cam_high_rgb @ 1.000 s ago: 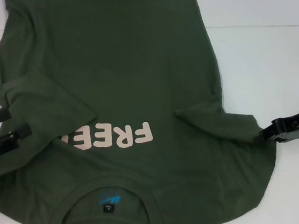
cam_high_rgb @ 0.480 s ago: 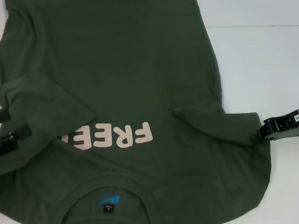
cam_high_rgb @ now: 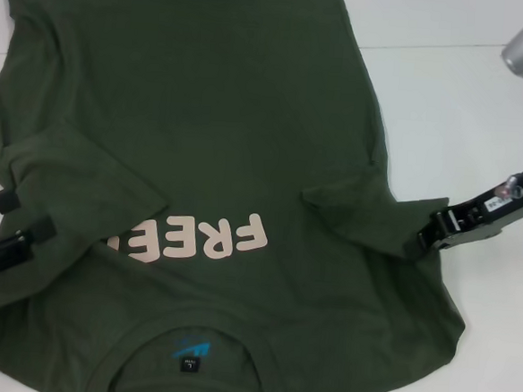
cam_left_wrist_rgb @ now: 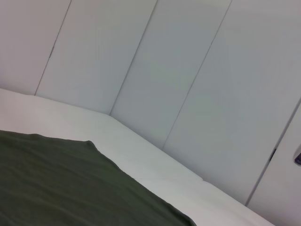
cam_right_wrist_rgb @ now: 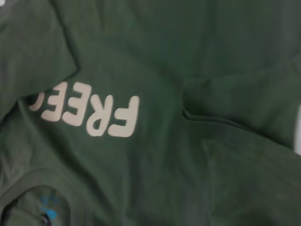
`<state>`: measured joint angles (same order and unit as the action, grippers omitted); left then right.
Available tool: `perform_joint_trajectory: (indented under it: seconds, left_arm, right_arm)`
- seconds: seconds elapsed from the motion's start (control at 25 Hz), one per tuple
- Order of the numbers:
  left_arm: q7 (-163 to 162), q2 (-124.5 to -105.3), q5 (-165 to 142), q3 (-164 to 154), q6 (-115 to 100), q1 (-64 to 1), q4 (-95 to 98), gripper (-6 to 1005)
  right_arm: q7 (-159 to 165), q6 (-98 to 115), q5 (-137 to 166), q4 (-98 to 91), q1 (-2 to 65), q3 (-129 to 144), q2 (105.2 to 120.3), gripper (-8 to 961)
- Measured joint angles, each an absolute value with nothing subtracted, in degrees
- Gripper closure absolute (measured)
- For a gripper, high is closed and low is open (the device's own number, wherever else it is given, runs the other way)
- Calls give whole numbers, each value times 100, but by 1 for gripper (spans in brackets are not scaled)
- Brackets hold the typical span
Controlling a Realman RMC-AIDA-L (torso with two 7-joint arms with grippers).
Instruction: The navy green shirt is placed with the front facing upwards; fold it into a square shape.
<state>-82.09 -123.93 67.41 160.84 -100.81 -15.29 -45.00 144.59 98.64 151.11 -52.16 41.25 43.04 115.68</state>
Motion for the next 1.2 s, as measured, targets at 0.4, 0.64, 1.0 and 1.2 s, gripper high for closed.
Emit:
perform_joint_trajectory:
  seconds: [0.4,0.64,1.0,1.2]
  left_arm:
    - [-8209,-12393,6741,16084,-10048,-1524,-4499,105]
    - [-8208,-12393,6789,16084,-10035,-1525,-4500,106]
    - [-8205,-12393,6859,16083,-10028,-1503,-4500,106]
    - [-8206,-12393,6863,16084,-10037,-1503,-4494,107]
  right_arm:
    - [14444,9782,15091,-5141,4454,4577,11812,874]
    - [14383,9666,15084,-4740,4616,4665,11858,838]
    - [14445,9646,15109,-4506,4573,4911,11740,786]
    - [14508,9659,15075,-4531,4502,4756,11617,715]
